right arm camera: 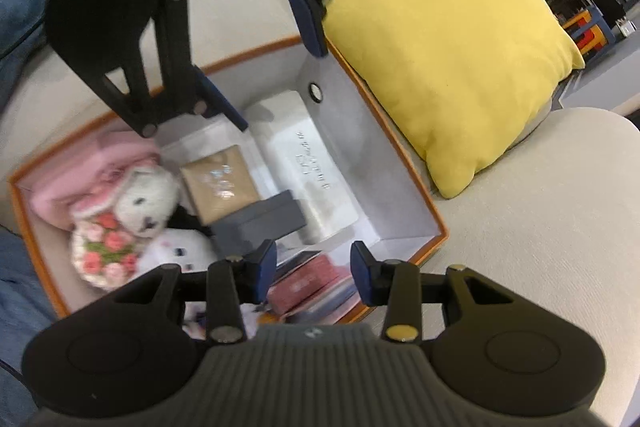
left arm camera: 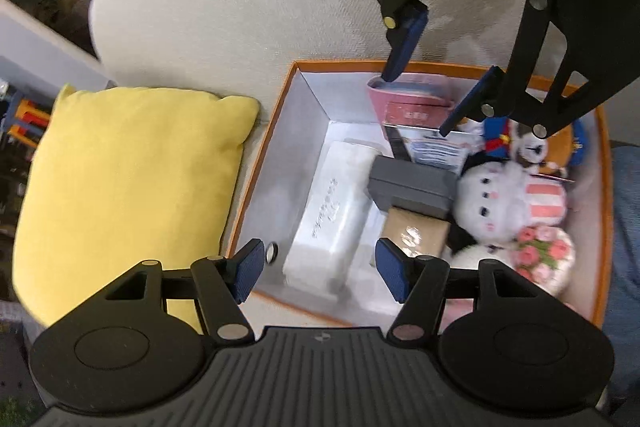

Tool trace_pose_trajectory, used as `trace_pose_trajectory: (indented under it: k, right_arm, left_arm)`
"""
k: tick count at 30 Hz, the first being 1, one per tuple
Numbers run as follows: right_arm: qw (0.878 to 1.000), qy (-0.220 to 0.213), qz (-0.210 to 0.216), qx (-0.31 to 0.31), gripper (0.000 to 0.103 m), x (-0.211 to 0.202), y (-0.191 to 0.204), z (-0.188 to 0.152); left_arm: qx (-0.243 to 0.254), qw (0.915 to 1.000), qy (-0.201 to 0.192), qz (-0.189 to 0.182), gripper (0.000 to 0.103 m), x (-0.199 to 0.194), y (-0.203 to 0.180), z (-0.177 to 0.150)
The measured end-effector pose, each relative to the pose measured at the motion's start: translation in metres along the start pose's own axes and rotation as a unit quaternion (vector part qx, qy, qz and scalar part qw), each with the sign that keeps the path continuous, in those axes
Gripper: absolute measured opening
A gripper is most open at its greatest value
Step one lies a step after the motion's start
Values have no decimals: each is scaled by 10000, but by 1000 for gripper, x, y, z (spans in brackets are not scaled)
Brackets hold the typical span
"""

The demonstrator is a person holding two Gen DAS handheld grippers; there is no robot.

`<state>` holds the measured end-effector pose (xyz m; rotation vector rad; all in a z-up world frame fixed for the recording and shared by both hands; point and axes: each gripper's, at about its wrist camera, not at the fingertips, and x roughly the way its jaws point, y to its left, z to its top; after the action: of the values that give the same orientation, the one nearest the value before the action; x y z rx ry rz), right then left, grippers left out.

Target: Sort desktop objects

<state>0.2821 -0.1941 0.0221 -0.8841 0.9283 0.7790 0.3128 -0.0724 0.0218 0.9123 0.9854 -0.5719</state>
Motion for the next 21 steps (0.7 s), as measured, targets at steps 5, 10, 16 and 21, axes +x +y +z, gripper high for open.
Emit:
trace_pose_trajectory:
  k: [5, 10, 16, 21]
  right_arm:
    - [9997, -150, -100, 159, 43, -32, 27, -6]
    - [9947, -432, -279, 886, 43, -61, 47, -17]
    - [9758, -803, -495, 1975, 45, -74, 66, -39]
    - [9445, -1235, -858, 2920, 48, -86, 85, -63]
  left_arm:
    - [-166, 9991, -144, 354, 72, -36, -23, -10]
    - [-633, 9952, -355, 657, 72, -73, -42, -18]
    - [-1425, 9838, -732, 806, 72, -111, -68, -30]
    - [-2360, 9595, -1294, 835, 72, -133, -86, -45]
